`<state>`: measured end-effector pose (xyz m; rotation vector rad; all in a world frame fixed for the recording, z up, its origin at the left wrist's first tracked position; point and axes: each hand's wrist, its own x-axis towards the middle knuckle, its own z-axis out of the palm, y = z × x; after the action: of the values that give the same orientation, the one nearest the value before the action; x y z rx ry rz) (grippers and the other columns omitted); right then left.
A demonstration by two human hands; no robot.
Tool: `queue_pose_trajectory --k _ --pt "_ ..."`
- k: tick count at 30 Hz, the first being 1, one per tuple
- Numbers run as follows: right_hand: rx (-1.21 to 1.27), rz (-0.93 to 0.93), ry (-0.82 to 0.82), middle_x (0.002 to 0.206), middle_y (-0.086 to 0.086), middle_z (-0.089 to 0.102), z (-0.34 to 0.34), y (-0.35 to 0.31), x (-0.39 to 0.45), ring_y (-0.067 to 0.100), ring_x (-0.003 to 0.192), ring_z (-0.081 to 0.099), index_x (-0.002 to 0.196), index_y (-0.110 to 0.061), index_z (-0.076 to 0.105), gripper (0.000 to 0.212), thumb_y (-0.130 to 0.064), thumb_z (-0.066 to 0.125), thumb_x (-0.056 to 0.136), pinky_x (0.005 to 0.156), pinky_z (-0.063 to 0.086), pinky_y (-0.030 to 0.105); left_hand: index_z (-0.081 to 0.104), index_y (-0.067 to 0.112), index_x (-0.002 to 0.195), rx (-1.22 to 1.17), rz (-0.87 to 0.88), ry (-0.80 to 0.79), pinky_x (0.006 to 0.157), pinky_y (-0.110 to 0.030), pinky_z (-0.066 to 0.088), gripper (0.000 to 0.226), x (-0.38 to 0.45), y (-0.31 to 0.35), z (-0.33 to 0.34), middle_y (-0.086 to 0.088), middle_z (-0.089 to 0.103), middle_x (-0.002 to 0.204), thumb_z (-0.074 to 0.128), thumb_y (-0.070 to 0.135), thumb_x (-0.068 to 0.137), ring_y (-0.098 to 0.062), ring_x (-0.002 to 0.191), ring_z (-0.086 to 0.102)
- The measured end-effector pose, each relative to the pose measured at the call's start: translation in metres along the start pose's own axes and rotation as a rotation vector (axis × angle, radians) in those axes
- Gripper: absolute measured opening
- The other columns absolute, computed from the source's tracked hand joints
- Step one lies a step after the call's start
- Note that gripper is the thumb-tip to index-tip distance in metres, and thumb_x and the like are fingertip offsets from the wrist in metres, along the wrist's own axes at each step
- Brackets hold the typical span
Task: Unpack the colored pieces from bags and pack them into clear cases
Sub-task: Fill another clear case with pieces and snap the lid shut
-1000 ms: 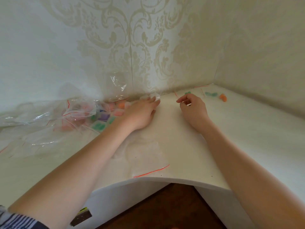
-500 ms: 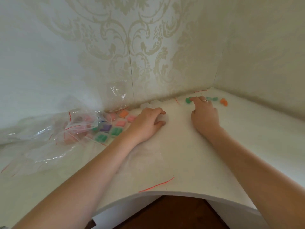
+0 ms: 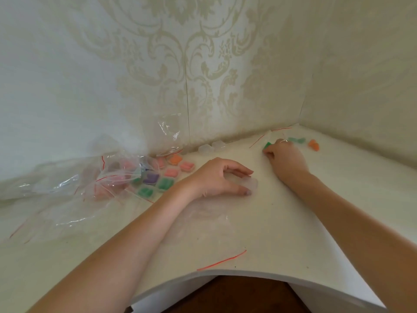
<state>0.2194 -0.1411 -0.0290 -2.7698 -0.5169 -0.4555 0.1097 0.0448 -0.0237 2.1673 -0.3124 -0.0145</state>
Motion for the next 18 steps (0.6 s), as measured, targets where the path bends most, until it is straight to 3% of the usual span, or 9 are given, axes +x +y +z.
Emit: queue_pose_trajectory --k 3,6,9,11,14,18 --pt "0.119 -0.048 0.063 0.104 0.015 0.061 -0.005 -0.005 -0.009 0.030 0.100 0.054 0.106 -0.009 0.070 0.026 -0.004 0.049 0.091 0.078 0.037 0.030 0.062 0.028 0.118 -0.057 -0.011 0.028 0.100 -0.016 0.039 0.051 0.000 0.003 0.000 0.015 0.062 0.118 0.082 0.034 0.070 0.002 0.110 0.055" --pt "0.548 0.030 0.238 0.088 0.005 0.064 -0.019 -0.025 -0.019 0.017 0.080 0.054 0.093 -0.008 0.069 0.021 -0.001 0.049 0.090 0.073 0.039 0.023 0.050 0.024 0.132 -0.218 -0.087 0.287 0.101 -0.027 0.043 0.068 0.003 0.000 -0.006 0.010 0.054 0.131 0.077 0.044 0.073 -0.004 0.113 0.055" --pt "1.221 0.141 0.010 0.076 0.002 0.053 -0.029 -0.049 -0.030 0.012 0.065 0.052 0.085 -0.009 0.059 0.022 0.005 0.044 0.093 0.078 0.054 0.030 0.040 0.019 0.140 -0.547 -0.218 0.348 0.103 -0.033 0.043 0.093 0.004 -0.003 -0.011 0.002 0.052 0.133 0.080 0.045 0.061 -0.012 0.115 0.056" --pt "1.478 0.161 -0.171 0.073 0.005 0.051 -0.030 -0.055 -0.036 0.013 0.062 0.051 0.079 -0.009 0.054 0.027 0.009 0.039 0.092 0.074 0.056 0.032 0.041 0.011 0.137 -0.770 -0.236 0.302 0.099 -0.033 0.047 0.071 0.006 -0.004 -0.012 -0.006 0.060 0.121 0.075 0.027 0.078 -0.016 0.104 0.062" --pt "1.449 0.138 -0.311 0.073 0.008 0.054 -0.028 -0.056 -0.041 0.017 0.063 0.053 0.075 -0.009 0.055 0.028 0.005 0.034 0.089 0.067 0.053 0.030 0.059 0.009 0.112 -0.851 -0.163 0.267 0.085 -0.028 0.053 0.023 0.006 0.000 -0.009 -0.005 0.070 0.095 0.061 0.006 0.089 -0.015 0.086 0.068" --pt "1.383 0.238 -0.249 0.079 0.005 0.063 -0.030 -0.056 -0.037 0.016 0.068 0.058 0.088 -0.009 0.065 0.036 -0.024 0.033 0.097 0.068 0.054 0.032 0.068 0.011 0.087 -0.669 -0.078 0.334 0.073 -0.022 0.057 0.013 0.004 0.000 -0.006 -0.008 0.067 0.087 0.070 0.000 0.080 -0.016 0.082 0.064"
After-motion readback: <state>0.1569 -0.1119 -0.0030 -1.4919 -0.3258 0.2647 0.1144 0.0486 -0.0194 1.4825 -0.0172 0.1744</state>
